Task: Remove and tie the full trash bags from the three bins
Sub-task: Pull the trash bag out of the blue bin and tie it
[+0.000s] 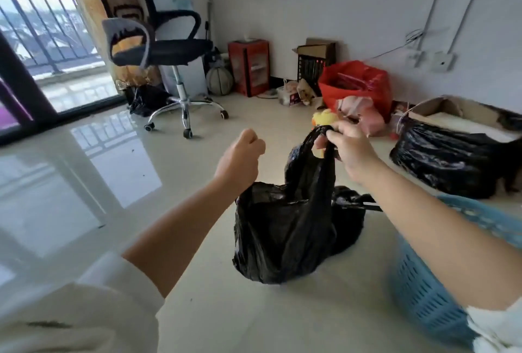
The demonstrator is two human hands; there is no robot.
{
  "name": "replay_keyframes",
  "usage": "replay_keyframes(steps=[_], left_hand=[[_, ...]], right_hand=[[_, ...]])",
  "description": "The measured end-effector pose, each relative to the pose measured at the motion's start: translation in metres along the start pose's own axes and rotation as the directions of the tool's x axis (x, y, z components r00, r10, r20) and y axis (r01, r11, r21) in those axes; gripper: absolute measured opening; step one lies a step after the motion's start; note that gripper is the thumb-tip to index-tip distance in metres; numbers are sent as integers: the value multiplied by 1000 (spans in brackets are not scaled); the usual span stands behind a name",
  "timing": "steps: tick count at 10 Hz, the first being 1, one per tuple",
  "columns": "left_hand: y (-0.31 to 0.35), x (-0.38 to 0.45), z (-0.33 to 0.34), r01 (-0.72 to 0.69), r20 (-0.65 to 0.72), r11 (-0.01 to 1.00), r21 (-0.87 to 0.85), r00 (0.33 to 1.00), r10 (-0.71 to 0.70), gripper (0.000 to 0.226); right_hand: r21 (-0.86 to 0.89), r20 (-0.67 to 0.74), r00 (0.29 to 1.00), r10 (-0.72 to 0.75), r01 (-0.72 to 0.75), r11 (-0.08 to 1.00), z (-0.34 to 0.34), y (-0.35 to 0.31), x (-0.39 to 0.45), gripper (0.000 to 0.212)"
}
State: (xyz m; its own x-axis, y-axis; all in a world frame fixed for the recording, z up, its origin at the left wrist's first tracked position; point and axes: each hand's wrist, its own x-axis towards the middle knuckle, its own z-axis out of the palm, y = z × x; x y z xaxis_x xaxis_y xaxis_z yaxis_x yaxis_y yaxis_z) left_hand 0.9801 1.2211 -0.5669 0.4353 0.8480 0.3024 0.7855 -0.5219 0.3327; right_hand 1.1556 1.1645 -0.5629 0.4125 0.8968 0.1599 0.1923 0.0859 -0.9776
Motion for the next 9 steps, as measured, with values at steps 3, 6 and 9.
replay_keyframes(steps=[3,6,9], left_hand=[[-95,-53,81,276,-89,787,-552,919,-385,84],[-116,-58,121,372,-16,243,-896,519,-855,85],[-116,-65,159,483,412,-112,-868,576,-706,34]], right_hand=[[-285,-60,997,38,-54,957,44,84,-6,25],[-186,137,955,265,-238,953,32,142,-10,78],[153,60,883,465,-469,870,67,176,23,55]])
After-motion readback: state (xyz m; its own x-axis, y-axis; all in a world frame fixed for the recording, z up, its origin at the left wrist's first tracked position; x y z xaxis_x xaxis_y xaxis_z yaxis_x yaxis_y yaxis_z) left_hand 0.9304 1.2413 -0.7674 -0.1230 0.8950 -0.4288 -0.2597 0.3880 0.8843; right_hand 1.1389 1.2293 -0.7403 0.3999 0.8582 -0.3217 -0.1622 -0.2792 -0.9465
